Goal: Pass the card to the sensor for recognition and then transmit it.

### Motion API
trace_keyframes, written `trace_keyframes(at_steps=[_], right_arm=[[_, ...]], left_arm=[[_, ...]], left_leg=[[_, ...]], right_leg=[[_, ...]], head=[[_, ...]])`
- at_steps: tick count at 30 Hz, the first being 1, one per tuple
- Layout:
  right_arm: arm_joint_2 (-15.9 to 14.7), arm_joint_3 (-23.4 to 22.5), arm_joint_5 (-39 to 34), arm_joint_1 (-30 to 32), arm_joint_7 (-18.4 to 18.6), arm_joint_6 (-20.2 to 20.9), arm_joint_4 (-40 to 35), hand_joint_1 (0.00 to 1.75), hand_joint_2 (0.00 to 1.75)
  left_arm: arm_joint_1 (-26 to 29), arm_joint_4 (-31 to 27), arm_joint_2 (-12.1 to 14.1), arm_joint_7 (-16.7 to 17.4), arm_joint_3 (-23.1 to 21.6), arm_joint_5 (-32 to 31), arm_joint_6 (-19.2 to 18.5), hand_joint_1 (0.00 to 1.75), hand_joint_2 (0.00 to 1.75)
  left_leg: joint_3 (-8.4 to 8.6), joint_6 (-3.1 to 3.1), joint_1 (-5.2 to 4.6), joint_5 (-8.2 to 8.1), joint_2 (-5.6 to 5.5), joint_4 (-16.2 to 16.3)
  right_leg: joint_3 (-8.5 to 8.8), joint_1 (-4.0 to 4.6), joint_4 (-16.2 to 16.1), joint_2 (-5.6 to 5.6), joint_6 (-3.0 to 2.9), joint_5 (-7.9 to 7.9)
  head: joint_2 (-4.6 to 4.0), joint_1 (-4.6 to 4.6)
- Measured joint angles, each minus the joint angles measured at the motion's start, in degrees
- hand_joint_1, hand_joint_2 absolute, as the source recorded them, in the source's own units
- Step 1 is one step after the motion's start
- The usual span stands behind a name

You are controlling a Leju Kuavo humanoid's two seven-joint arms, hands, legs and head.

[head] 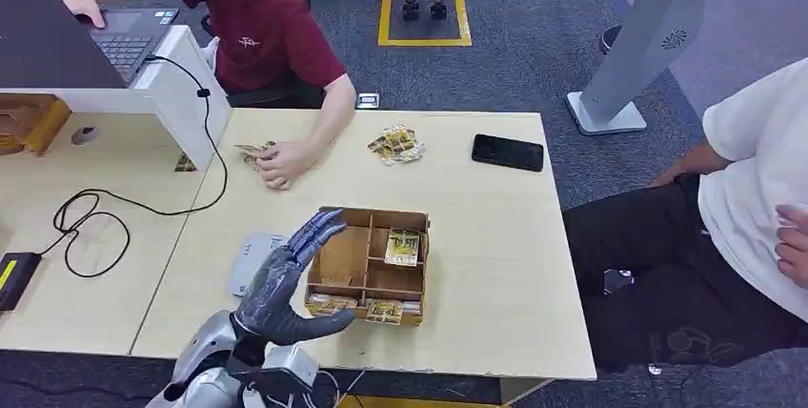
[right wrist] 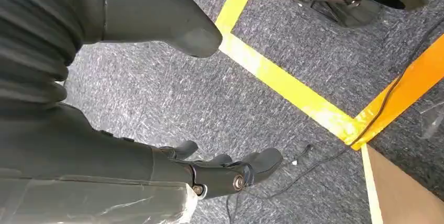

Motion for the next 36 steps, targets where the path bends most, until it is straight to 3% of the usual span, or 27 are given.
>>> trace_keyframes(at_steps=[5, 9, 17, 23, 36], right_arm=[[0.0, -0.1, 0.5, 0.0, 0.4, 0.1, 0.0, 0.00, 1.75], [0.0, -0.1, 1.1, 0.0, 0.6, 0.2, -0.1, 0.00, 1.75], [0.0, -0.1, 2.2, -0.1, 0.8, 0.3, -0.1, 0.00, 1.75], [0.0, -0.1, 3.0, -0.3, 0.8, 0.3, -0.1, 0.00, 1.75], [0.0, -0.1, 3.2, -0.3, 1.5, 0.3, -0.1, 0.00, 1.75]], left_arm=[[1.1, -0.2, 1.1, 0.5, -2.9, -7.1, 5.2, 0.00, 1.75], [1.7, 0.0, 1.5, 0.6, -4.6, -8.8, 7.1, 0.00, 1.75], [1.8, 4.5, 2.0, 6.1, -7.8, -20.6, 15.9, 0.00, 1.75], [1.6, 9.1, 2.0, 7.3, -8.5, -22.5, 17.9, 0.00, 1.75], [0.6, 14.3, 1.0, 10.9, -8.6, -24.7, 18.3, 0.00, 1.75]], left_leg=[[0.00, 0.00, 0.00, 0.00, -0.01, 0.0], [0.00, 0.00, 0.00, 0.00, -0.01, 0.0], [0.00, 0.00, 0.00, 0.00, -0.01, 0.0], [0.01, 0.00, 0.00, 0.00, -0.01, 0.0], [0.00, 0.00, 0.00, 0.00, -0.01, 0.0]], right_leg=[[0.01, 0.00, 0.0, -0.01, 0.00, 0.00], [0.01, 0.00, 0.0, -0.01, 0.00, 0.00], [0.01, 0.00, 0.0, -0.01, 0.00, 0.00], [0.01, 0.00, 0.0, -0.01, 0.00, 0.00], [0.01, 0.00, 0.0, -0.01, 0.00, 0.00]], head=[[0.00, 0.00], [0.00, -0.02], [0.00, -0.02], [0.00, -0.02], [0.00, 0.00]])
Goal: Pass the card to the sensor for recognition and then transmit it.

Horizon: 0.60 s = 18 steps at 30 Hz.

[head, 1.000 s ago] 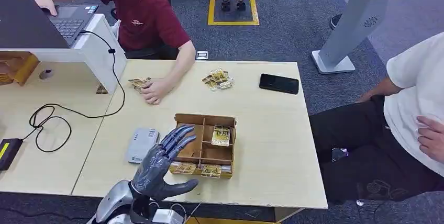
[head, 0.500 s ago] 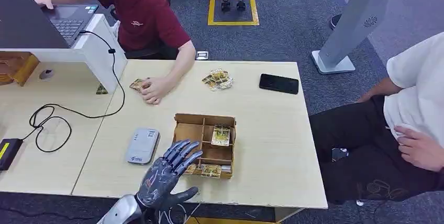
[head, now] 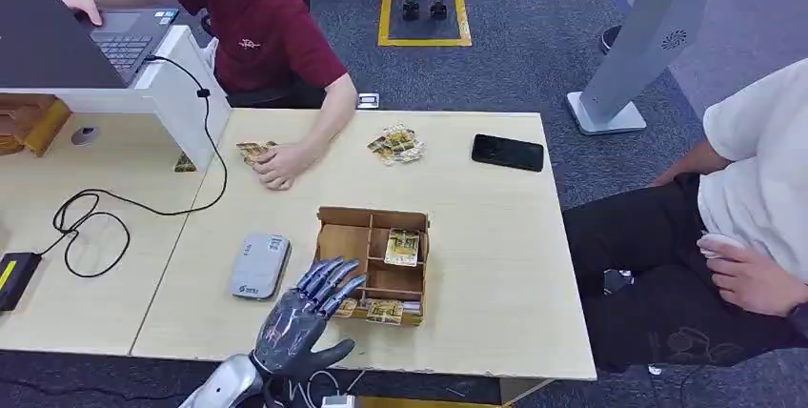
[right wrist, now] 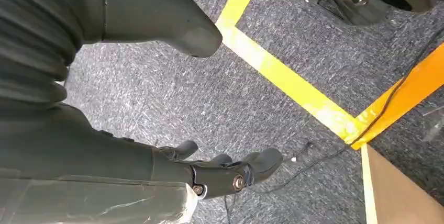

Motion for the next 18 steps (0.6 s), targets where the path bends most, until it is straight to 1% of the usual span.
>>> trace_keyframes(at_steps=[9, 14, 18], right_arm=[[0.0, 0.0, 0.1, 0.0, 0.1, 0.1, 0.0, 0.00, 1.75], [0.0, 0.0, 0.4, 0.0, 0.1, 0.1, 0.0, 0.00, 1.75], [0.0, 0.0, 0.8, 0.0, 0.1, 0.1, 0.0, 0.00, 1.75]], left_arm=[[-0.7, 2.6, -1.1, 3.0, 0.0, -2.7, 0.8, 0.00, 1.75], [-0.8, 4.0, -1.5, 4.0, 0.1, -3.8, 1.0, 0.00, 1.75], [-0.8, 4.7, -1.6, 4.2, 0.2, -4.1, 1.1, 0.00, 1.75]], left_leg=[[0.00, 0.00, 0.00, 0.00, 0.00, 0.0], [-0.01, 0.00, 0.00, 0.00, 0.00, 0.0], [0.00, 0.00, 0.00, 0.00, 0.00, 0.0]], right_leg=[[0.00, 0.00, 0.0, 0.00, 0.00, 0.00], [0.00, 0.00, 0.0, 0.00, 0.00, 0.00], [0.00, 0.00, 0.0, 0.00, 0.00, 0.00]], head=[[0.00, 0.00], [0.00, 0.00], [0.00, 0.00]])
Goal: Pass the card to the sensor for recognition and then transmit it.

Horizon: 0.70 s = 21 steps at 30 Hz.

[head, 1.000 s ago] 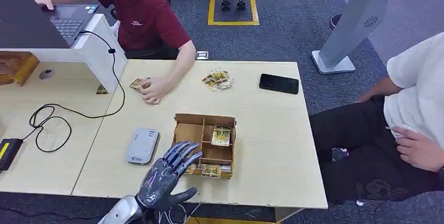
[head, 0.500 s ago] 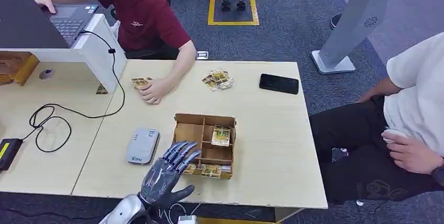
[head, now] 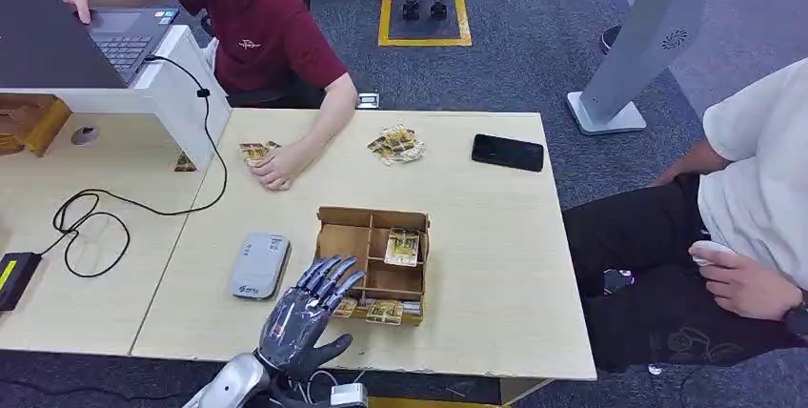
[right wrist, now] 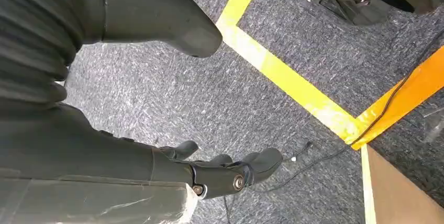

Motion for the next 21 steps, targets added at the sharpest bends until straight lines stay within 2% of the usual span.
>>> trace_keyframes(at_steps=[7, 14, 15, 21], right_arm=[[0.0, 0.0, -0.1, 0.0, 0.0, 0.0, 0.0, 0.00, 1.75], [0.0, -0.2, 0.1, 0.0, -0.3, -0.1, 0.0, 0.00, 1.75], [0.0, -0.2, 0.1, 0.0, -0.3, -0.1, 0.0, 0.00, 1.75], [0.0, -0.2, 0.1, 0.0, -0.6, -0.1, 0.0, 0.00, 1.75]], left_arm=[[-0.1, 0.9, -0.1, 0.1, 0.0, -0.1, 0.2, 0.00, 1.75], [-0.1, 1.4, -0.8, 1.8, 1.0, -1.4, 0.9, 0.00, 1.75], [-0.1, 1.5, -0.9, 1.9, 1.1, -1.5, 1.0, 1.75, 1.75], [-0.1, 1.9, -1.2, 1.9, 1.7, -1.4, 0.7, 1.71, 1.75]], left_leg=[[0.00, 0.00, 0.00, 0.00, 0.00, 0.0], [0.00, 0.00, 0.00, 0.00, 0.00, 0.0], [0.00, 0.00, 0.00, 0.00, 0.00, 0.0], [0.00, 0.00, 0.00, 0.00, 0.00, 0.0]], right_leg=[[0.00, 0.00, 0.0, 0.00, 0.00, 0.00], [0.00, 0.00, 0.0, -0.01, 0.00, 0.00], [0.00, 0.00, 0.0, 0.00, 0.00, 0.00], [0.00, 0.00, 0.0, 0.00, 0.00, 0.00]], head=[[0.00, 0.00], [0.00, -0.02], [0.00, 0.00], [0.00, -0.02]])
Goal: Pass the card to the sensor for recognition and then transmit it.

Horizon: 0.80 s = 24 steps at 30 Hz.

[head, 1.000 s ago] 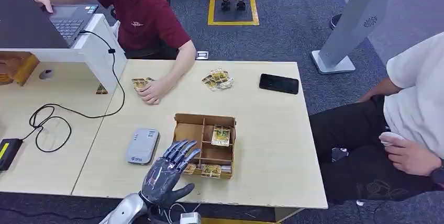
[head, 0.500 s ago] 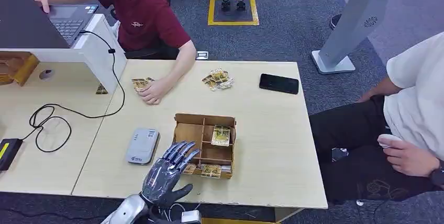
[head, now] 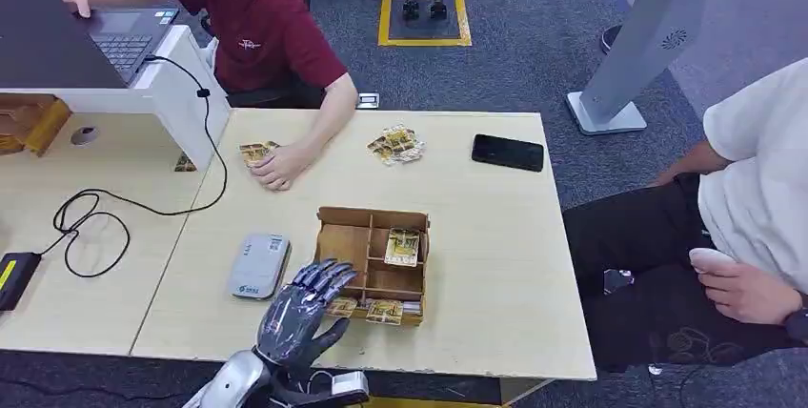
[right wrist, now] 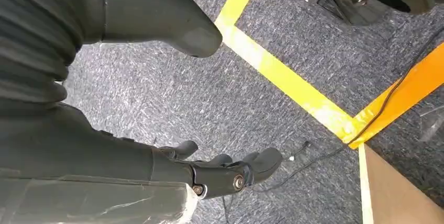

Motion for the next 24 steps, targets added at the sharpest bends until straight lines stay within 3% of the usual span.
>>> trace_keyframes(at_steps=[17, 24], right_arm=[[0.0, -0.9, 0.2, 0.0, -0.1, -0.1, 0.0, 0.00, 1.75], [0.0, -1.0, 0.2, 0.0, -0.2, -0.3, 0.0, 0.00, 1.75]], left_arm=[[0.0, 0.3, -0.3, -0.4, 0.8, 2.8, -1.8, 1.75, 1.75], [0.1, 0.0, -0.7, -2.7, 1.6, 7.6, -3.5, 1.75, 1.75]], left_leg=[[0.00, 0.00, 0.00, 0.00, 0.00, 0.0], [0.00, 0.00, 0.00, 0.00, 0.00, 0.0]], right_leg=[[0.00, 0.00, 0.0, 0.00, 0.00, 0.00], [0.00, 0.00, 0.0, -0.01, 0.00, 0.00]], head=[[0.00, 0.02], [0.00, 0.02]])
